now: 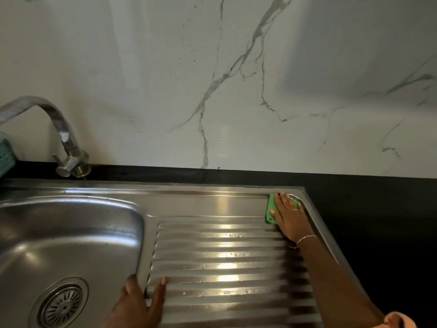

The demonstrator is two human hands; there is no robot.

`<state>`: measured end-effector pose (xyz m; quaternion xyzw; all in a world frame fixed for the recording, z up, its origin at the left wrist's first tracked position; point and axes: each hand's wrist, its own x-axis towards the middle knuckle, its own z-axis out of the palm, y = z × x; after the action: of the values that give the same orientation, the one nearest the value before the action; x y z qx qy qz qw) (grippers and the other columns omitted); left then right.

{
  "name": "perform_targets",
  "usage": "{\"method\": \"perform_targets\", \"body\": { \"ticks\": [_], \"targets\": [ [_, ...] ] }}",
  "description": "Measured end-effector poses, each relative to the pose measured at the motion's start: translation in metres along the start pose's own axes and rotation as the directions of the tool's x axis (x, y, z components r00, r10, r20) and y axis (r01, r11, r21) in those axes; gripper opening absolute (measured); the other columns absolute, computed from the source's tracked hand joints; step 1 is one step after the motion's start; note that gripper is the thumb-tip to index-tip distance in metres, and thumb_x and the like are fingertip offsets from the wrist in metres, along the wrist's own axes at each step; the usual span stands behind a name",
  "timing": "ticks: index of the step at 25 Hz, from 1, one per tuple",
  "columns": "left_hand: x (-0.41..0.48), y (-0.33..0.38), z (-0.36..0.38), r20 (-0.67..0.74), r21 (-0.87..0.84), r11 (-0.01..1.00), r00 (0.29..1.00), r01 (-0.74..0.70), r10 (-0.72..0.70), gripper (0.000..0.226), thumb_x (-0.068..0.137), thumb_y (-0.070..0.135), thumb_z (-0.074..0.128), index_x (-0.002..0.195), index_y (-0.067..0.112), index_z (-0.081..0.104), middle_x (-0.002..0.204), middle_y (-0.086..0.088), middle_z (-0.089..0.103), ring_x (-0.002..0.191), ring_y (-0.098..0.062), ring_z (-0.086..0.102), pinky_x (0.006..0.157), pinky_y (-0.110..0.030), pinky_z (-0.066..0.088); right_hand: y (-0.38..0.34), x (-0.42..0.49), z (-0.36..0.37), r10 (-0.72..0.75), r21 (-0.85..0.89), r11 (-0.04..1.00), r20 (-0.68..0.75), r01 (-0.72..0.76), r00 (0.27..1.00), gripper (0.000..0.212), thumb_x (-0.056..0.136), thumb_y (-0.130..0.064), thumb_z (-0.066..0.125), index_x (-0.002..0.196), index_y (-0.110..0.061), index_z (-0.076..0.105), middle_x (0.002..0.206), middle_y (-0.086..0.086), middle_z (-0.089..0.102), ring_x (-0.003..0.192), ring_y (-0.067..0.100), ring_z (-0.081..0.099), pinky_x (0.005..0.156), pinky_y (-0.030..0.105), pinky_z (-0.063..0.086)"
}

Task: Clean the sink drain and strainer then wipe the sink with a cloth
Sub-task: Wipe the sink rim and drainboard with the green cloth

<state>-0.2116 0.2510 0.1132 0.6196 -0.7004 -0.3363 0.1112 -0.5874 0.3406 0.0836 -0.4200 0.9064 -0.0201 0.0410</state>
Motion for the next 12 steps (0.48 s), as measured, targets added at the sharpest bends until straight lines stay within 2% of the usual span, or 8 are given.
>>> {"method": "perform_targets", "body": {
  "ticks": [3, 5, 7, 9, 11, 12],
  "targets": [
    [0.002, -0.001, 0.002, -0.009, -0.005, 1.000, 1.000, -0.005, 0.005, 0.062, 0.081, 0.038, 0.062, 0.123, -0.003, 0.043, 0.126, -0.030, 0.053, 0.107, -0.040, 0.060, 0.091, -0.042, 0.049, -0.008, -0.007, 0.001, 0.196, -0.015, 0.980, -0.090, -0.198, 0.977, 0.057, 0.099, -0.039, 0.021, 0.148, -0.013, 0.006, 0.158, 0.012, 0.009, 0.146, 0.027, 0.008, 0.119, 0.047, 0.011],
    [0.002, -0.001, 0.003, -0.029, -0.030, 1.000, 1.000, -0.009, 0.008, 0.060, 0.079, 0.034, 0.065, 0.120, -0.005, 0.046, 0.122, -0.033, 0.055, 0.104, -0.042, 0.061, 0.089, -0.044, 0.050, -0.024, -0.009, 0.001, 0.310, 0.025, 0.951, -0.121, -0.309, 0.943, 0.062, 0.097, -0.046, 0.022, 0.147, -0.011, 0.009, 0.157, 0.015, 0.012, 0.145, 0.031, 0.012, 0.118, 0.050, 0.014],
    [0.003, -0.001, 0.005, -0.049, -0.050, 0.999, 0.999, -0.015, 0.012, 0.058, 0.078, 0.031, 0.068, 0.116, -0.007, 0.047, 0.116, -0.034, 0.058, 0.099, -0.043, 0.063, 0.086, -0.044, 0.051, -0.035, -0.009, -0.002, 0.381, 0.081, 0.924, -0.093, -0.374, 0.920, 0.080, 0.090, -0.062, 0.027, 0.147, -0.009, 0.009, 0.156, 0.019, 0.010, 0.144, 0.034, 0.010, 0.117, 0.051, 0.011],
    [0.002, 0.000, 0.006, -0.077, -0.080, 0.996, 0.996, -0.042, 0.036, 0.057, 0.077, 0.032, 0.068, 0.113, -0.007, 0.048, 0.112, -0.035, 0.059, 0.096, -0.043, 0.064, 0.084, -0.045, 0.051, -0.039, -0.008, -0.003, 0.402, 0.068, 0.915, -0.085, -0.397, 0.912, 0.086, 0.087, -0.066, 0.030, 0.147, -0.008, 0.009, 0.156, 0.020, 0.008, 0.144, 0.036, 0.010, 0.116, 0.051, 0.010],
    [-0.002, 0.002, 0.006, -0.126, -0.106, 0.989, 0.988, -0.098, 0.084, 0.071, 0.073, 0.052, 0.059, 0.111, -0.007, 0.050, 0.106, -0.035, 0.061, 0.092, -0.044, 0.065, 0.081, -0.044, 0.052, -0.041, -0.009, -0.002, 0.401, 0.048, 0.916, -0.137, -0.398, 0.906, 0.074, 0.093, -0.056, 0.028, 0.145, -0.007, 0.014, 0.155, 0.021, 0.015, 0.143, 0.036, 0.014, 0.117, 0.053, 0.014],
    [-0.005, 0.003, 0.006, -0.154, -0.114, 0.985, 0.982, -0.127, 0.108, 0.086, 0.062, 0.064, 0.048, 0.108, -0.008, 0.051, 0.101, -0.035, 0.063, 0.088, -0.044, 0.065, 0.077, -0.044, 0.052, -0.041, -0.010, -0.003, 0.400, 0.045, 0.916, -0.157, -0.398, 0.903, 0.066, 0.095, -0.050, 0.028, 0.144, -0.006, 0.018, 0.154, 0.021, 0.019, 0.143, 0.036, 0.017, 0.117, 0.053, 0.016]
  ]
}}
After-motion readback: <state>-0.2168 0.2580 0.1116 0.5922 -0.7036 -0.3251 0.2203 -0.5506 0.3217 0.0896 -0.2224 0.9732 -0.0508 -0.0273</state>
